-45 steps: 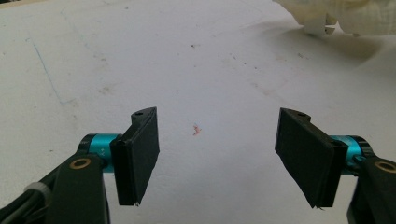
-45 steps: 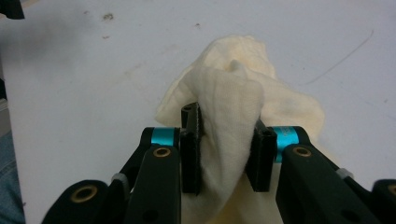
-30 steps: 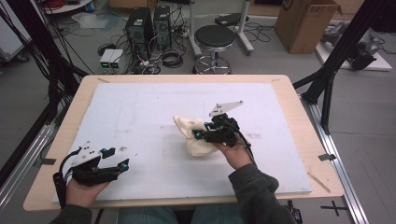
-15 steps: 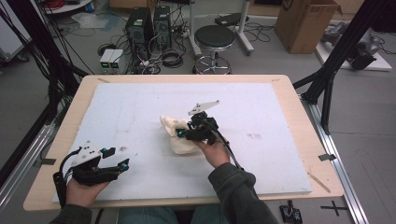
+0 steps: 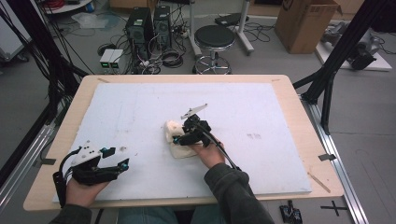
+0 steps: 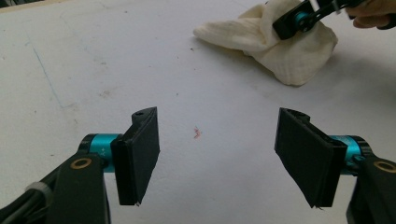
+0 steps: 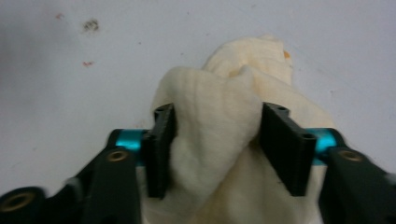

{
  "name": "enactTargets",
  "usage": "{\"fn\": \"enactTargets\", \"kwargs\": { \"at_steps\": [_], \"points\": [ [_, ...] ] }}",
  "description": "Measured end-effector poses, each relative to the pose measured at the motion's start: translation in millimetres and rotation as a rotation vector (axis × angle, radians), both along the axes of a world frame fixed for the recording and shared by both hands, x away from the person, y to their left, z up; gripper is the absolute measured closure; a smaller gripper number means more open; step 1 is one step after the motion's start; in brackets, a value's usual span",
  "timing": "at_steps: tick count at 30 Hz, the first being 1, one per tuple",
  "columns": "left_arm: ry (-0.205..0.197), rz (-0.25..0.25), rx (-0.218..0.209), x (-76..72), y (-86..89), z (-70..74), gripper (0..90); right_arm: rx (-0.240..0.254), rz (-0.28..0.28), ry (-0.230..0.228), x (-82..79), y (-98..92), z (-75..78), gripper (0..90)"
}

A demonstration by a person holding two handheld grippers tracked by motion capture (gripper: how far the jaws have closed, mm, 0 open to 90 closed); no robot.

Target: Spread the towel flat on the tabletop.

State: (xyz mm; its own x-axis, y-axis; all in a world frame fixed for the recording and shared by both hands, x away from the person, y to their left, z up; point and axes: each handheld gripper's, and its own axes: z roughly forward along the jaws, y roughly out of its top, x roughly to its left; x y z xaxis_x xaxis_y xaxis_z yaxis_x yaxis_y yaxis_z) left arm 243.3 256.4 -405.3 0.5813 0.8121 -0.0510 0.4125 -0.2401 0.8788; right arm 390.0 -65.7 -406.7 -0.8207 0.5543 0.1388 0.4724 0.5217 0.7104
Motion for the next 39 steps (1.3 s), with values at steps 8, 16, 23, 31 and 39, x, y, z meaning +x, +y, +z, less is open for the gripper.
{"fn": "enactTargets", "kwargs": {
  "at_steps": [8, 16, 23, 31, 39],
  "points": [
    [0.001, -0.003, -0.001, -0.1, -1.9, -0.3, 31.1, 0.031, 0.046, -0.069, -15.4, -23.1, 27.1, 29.3],
    [0.002, -0.004, 0.001, 0.0, -3.2, -0.8, 31.1, -0.001, 0.081, -0.107, -32.2, -58.2, 19.1, 44.5],
    [0.005, -0.007, 0.006, 0.9, -4.9, -1.6, 31.1, -0.049, 0.099, -0.051, -31.0, -71.3, -5.7, 53.9],
    [0.007, -0.001, 0.007, 1.2, -3.1, -2.2, 31.1, -0.086, 0.126, 0.003, -24.8, -65.0, -21.3, 78.7],
    [0.005, -0.002, -0.001, 0.6, -4.1, -2.1, 31.0, -0.042, 0.12, -0.009, -30.3, -78.0, -8.7, 82.8]
  ]
}}
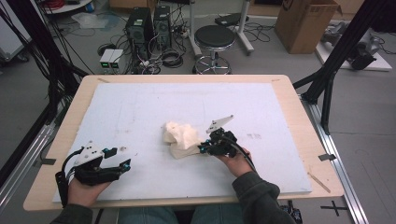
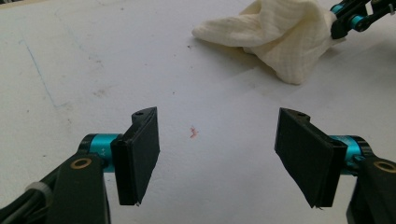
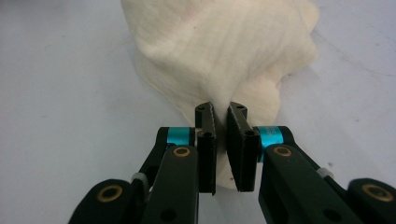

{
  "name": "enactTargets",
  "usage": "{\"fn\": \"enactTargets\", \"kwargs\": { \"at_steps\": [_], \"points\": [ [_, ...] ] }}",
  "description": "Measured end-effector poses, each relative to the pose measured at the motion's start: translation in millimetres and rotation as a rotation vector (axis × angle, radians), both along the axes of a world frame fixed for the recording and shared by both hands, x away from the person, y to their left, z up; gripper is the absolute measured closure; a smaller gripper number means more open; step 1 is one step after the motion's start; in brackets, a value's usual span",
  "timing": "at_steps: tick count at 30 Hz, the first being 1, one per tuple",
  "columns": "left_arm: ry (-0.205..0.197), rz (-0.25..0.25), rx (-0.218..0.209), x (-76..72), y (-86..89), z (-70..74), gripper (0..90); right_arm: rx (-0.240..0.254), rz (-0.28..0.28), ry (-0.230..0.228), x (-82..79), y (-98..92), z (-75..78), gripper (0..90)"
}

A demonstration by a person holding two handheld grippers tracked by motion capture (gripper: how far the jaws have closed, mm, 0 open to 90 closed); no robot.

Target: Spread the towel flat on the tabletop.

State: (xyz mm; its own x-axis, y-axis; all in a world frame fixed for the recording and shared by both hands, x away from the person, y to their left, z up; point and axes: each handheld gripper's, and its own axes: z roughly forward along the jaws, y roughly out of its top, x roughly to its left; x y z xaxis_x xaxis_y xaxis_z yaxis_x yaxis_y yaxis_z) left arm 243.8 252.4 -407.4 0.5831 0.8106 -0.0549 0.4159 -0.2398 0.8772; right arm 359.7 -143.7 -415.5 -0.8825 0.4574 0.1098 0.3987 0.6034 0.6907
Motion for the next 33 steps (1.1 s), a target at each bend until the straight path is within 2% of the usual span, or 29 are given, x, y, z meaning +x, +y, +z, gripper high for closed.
{"fn": "enactTargets", "kwargs": {
  "at_steps": [6, 12, 17, 21, 24, 28, 33],
  "points": [
    [-0.003, 0.003, 0.002, 0.1, 0.3, 0.1, 31.0, 0.005, -0.018, -0.031, -9.7, -19.9, 11.0, 82.8],
    [-0.004, -0.002, 0.007, 0.6, -1.1, -0.1, 31.1, -0.003, -0.069, -0.024, -19.7, -51.7, 12.5, 82.7],
    [-0.001, -0.007, 0.01, 1.5, -3.8, -0.7, 31.0, -0.01, -0.096, -0.024, -28.4, -74.5, 7.0, 82.6],
    [0.0, -0.008, 0.005, 3.0, -7.0, -0.9, 31.1, -0.006, -0.124, -0.002, -32.3, -90.3, -4.0, 82.0],
    [-0.004, -0.02, 0.004, 4.5, -12.5, -0.2, 31.1, 0.006, -0.133, 0.008, -33.7, -94.0, -11.0, 80.1],
    [-0.017, -0.046, -0.001, 6.9, -25.0, 1.4, 31.9, 0.013, -0.13, 0.005, -33.8, -93.8, -12.2, 77.9],
    [-0.009, -0.115, 0.003, 12.4, -47.7, 1.3, 35.3, 0.028, -0.129, 0.006, -33.2, -94.2, -12.3, 77.2]
  ]
}}
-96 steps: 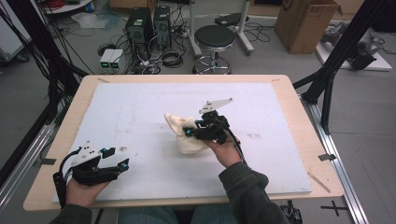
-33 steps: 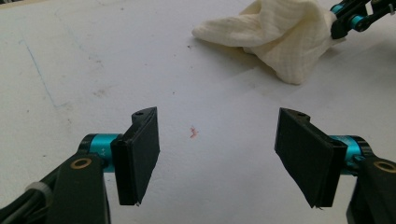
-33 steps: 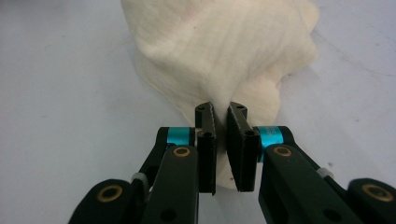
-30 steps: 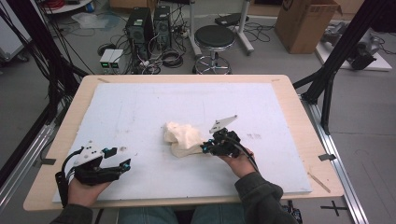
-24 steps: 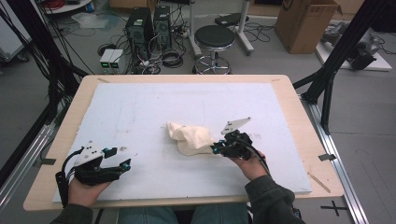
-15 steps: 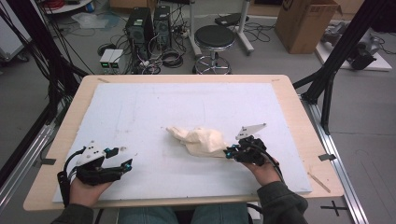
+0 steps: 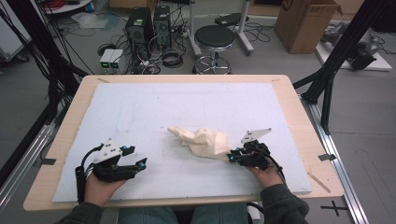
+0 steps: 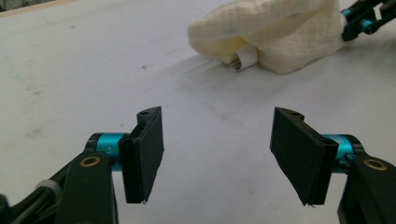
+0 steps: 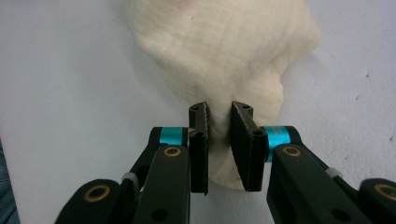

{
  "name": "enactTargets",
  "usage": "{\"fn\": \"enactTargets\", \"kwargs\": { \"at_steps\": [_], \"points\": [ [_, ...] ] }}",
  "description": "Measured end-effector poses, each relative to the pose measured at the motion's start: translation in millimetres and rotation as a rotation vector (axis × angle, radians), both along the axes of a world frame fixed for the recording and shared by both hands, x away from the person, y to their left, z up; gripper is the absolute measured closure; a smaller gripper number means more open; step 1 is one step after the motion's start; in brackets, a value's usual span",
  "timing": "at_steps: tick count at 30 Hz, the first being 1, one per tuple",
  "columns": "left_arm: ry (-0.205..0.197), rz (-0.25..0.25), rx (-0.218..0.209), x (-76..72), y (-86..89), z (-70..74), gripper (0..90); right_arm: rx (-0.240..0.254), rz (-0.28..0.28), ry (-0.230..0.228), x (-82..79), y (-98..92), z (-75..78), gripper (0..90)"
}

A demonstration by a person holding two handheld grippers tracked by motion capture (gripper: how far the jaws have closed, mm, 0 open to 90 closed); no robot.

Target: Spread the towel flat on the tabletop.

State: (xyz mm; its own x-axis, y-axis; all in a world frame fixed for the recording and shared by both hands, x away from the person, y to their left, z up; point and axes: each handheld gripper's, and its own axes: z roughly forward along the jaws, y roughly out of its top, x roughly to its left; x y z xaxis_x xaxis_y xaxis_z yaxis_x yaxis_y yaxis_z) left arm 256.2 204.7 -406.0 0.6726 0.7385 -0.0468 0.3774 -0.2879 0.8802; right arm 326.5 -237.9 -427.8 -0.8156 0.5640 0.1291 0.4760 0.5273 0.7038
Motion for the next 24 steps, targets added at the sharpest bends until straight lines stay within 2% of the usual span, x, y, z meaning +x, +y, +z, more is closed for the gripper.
{"fn": "enactTargets", "kwargs": {
  "at_steps": [6, 9, 12, 19, 24],
  "points": [
    [0.01, -0.064, -0.012, 11.4, -25.9, -1.1, 37.4, 0.009, 0.002, -0.008, 0.7, -1.5, -0.5, 76.9],
    [0.008, -0.079, -0.029, 16.8, -38.4, -3.1, 40.4, 0.015, 0.002, -0.012, 1.0, -2.1, 0.3, 76.9],
    [0.009, -0.092, -0.028, 22.4, -51.5, -7.4, 43.0, 0.019, 0.004, -0.009, 1.2, -2.3, 0.5, 77.0],
    [0.058, -0.142, -0.039, 40.9, -84.5, -17.6, 49.3, 0.038, 0.013, -0.023, 1.9, -2.9, 1.8, 77.1],
    [0.092, -0.175, -0.021, 56.0, -107.8, -23.0, 50.6, 0.046, 0.011, -0.02, 2.7, -4.2, 2.7, 77.2]
  ]
}}
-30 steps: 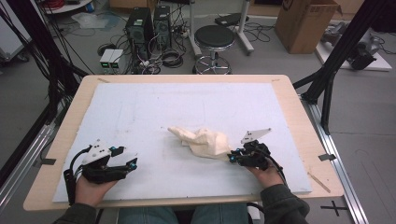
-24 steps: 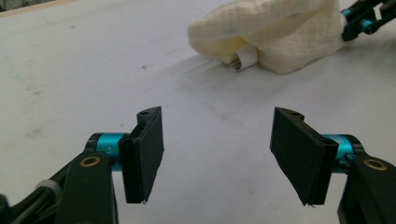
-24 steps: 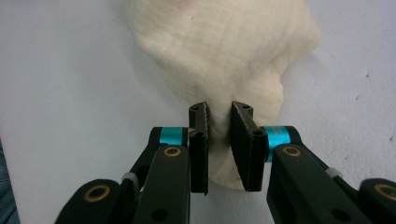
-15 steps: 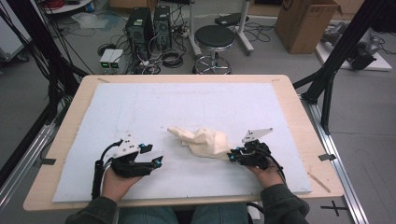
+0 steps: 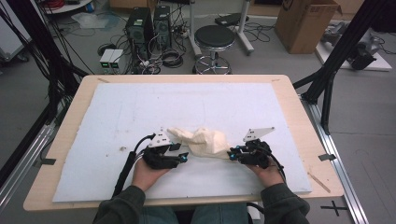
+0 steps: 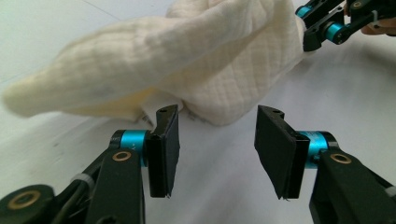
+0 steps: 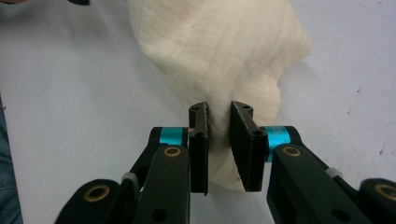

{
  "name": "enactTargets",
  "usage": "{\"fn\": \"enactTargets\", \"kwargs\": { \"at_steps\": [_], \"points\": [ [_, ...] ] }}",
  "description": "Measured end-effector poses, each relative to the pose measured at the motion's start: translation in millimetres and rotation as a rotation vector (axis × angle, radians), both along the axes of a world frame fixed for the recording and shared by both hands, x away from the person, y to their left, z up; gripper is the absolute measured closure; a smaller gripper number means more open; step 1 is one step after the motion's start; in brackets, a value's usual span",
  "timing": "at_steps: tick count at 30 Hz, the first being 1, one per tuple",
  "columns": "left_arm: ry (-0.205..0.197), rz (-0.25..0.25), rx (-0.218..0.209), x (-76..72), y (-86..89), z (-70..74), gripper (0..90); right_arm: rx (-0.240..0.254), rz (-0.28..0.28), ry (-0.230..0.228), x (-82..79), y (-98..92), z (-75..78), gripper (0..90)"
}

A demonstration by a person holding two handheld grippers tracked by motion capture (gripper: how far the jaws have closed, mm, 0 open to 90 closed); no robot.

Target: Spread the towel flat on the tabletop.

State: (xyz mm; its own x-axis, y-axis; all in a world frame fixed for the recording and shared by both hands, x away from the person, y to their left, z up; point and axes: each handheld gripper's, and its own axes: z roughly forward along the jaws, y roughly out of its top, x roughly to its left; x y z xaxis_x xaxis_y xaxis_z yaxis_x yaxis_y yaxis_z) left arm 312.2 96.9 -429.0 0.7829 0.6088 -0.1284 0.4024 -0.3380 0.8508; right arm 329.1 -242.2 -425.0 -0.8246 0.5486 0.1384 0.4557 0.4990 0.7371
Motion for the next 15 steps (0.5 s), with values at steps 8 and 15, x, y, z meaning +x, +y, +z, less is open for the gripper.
{"fn": "enactTargets", "kwargs": {
  "at_steps": [8, 15],
  "points": [
    [0.056, 0.009, 0.028, 19.5, -19.4, -8.3, 55.2, 0.005, 0.005, -0.01, 2.9, -0.3, -0.5, 77.2],
    [0.051, 0.014, 0.035, 25.4, -26.6, -10.0, 78.2, 0.013, 0.003, -0.014, 3.9, -1.3, 0.4, 77.4]
  ]
}}
